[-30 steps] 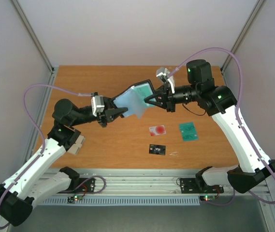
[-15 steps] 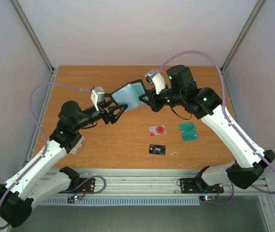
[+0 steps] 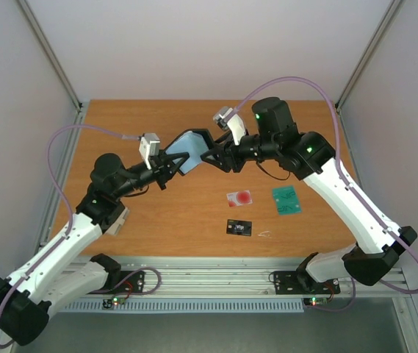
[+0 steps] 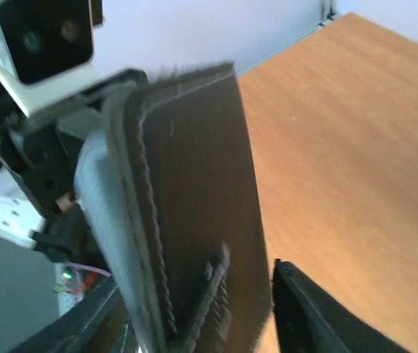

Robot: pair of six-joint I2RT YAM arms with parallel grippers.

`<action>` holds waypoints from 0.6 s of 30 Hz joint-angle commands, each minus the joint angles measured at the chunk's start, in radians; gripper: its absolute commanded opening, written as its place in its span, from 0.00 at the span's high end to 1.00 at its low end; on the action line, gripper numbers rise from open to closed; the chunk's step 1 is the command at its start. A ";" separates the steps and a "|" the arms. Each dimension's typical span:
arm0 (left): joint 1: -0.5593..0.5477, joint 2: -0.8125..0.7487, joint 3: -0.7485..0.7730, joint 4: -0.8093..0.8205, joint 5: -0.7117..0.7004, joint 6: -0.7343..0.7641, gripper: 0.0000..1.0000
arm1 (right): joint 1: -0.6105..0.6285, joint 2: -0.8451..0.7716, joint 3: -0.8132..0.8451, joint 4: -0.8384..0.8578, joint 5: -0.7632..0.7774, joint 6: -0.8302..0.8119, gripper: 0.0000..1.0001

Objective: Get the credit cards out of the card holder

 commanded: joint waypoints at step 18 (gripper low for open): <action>-0.002 -0.011 0.014 0.093 0.059 0.083 1.00 | -0.192 -0.055 -0.012 0.046 -0.292 0.030 0.33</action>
